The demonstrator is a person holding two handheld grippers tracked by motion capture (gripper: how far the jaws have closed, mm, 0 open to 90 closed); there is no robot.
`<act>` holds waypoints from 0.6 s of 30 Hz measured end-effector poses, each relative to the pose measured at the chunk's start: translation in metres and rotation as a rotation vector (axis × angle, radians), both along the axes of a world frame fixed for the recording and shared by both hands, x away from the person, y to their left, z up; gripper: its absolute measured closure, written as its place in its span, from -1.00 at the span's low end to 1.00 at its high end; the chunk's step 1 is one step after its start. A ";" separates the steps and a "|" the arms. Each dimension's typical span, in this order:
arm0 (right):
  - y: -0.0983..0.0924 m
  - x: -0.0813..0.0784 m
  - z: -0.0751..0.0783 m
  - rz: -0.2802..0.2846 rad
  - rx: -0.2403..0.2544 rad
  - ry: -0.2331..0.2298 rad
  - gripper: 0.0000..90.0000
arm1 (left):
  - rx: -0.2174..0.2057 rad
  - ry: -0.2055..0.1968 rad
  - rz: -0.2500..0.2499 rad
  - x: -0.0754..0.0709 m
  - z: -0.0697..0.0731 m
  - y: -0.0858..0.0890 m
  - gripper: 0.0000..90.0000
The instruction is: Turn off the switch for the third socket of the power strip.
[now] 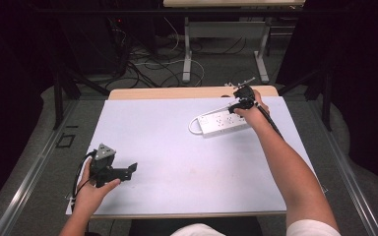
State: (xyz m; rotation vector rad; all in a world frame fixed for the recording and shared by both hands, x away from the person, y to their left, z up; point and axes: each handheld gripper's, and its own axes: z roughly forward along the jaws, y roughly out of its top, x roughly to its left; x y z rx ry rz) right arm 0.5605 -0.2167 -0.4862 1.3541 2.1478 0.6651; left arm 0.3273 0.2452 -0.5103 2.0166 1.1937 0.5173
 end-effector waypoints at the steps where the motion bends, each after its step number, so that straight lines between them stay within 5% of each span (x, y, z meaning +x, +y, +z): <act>1: 0.000 -0.001 0.001 0.000 -0.008 -0.001 -0.66 | 0.000 0.000 0.001 0.000 0.000 0.000 -0.88; 18: 0.002 -0.021 0.020 0.044 -0.002 0.015 -0.90 | -0.020 -0.013 0.013 0.000 0.000 -0.001 -0.95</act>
